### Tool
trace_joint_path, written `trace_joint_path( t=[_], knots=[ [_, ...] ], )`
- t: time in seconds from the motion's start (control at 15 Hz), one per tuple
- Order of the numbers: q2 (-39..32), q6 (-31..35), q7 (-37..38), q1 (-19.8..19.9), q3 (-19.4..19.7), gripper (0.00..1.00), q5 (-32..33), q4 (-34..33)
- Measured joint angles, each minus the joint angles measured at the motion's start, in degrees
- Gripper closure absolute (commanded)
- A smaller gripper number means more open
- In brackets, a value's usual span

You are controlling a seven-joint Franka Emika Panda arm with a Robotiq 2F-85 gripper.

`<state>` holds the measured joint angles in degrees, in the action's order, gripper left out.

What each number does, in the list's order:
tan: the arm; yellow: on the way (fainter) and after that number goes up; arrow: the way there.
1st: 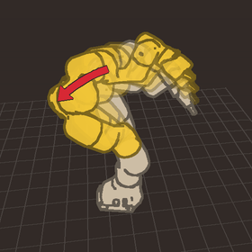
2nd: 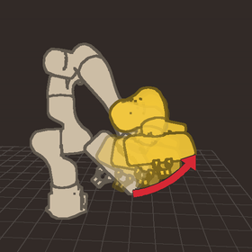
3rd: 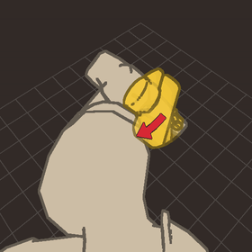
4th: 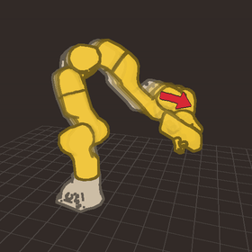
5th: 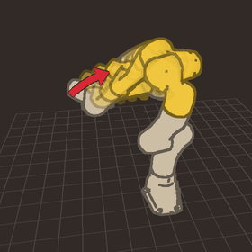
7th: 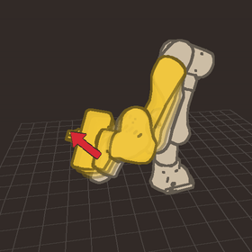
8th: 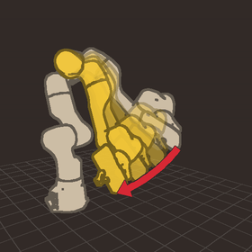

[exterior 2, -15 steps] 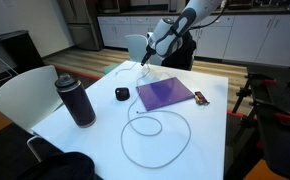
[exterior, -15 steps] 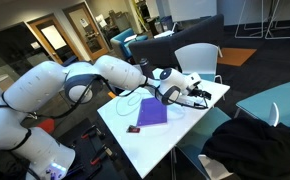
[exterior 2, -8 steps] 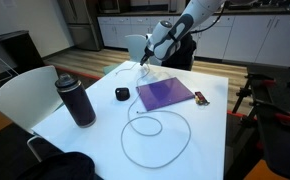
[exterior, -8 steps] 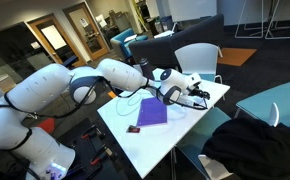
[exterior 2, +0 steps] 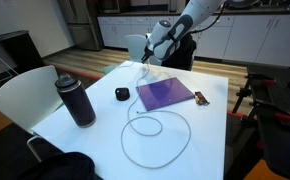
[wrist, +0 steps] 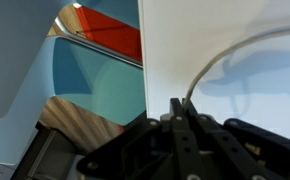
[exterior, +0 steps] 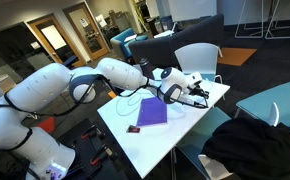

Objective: Place the cable's left and right ends in the center

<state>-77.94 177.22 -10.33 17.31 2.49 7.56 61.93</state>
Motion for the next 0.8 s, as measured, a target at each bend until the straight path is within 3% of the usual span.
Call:
trace_joint_path(
  t=[0.27,0.47,0.6,0.8],
  knots=[
    [7.47,0.01,0.53,-1.81,3.19,0.99,0.33,6.71],
    [14.67,-0.03,-0.27,-2.09,2.47,0.99,1.94,13.51],
    [19.17,-0.05,-2.08,-1.82,0.38,0.99,2.91,18.19],
    [25.50,-0.31,-7.68,0.47,-7.01,0.99,4.18,25.93]
  ],
)
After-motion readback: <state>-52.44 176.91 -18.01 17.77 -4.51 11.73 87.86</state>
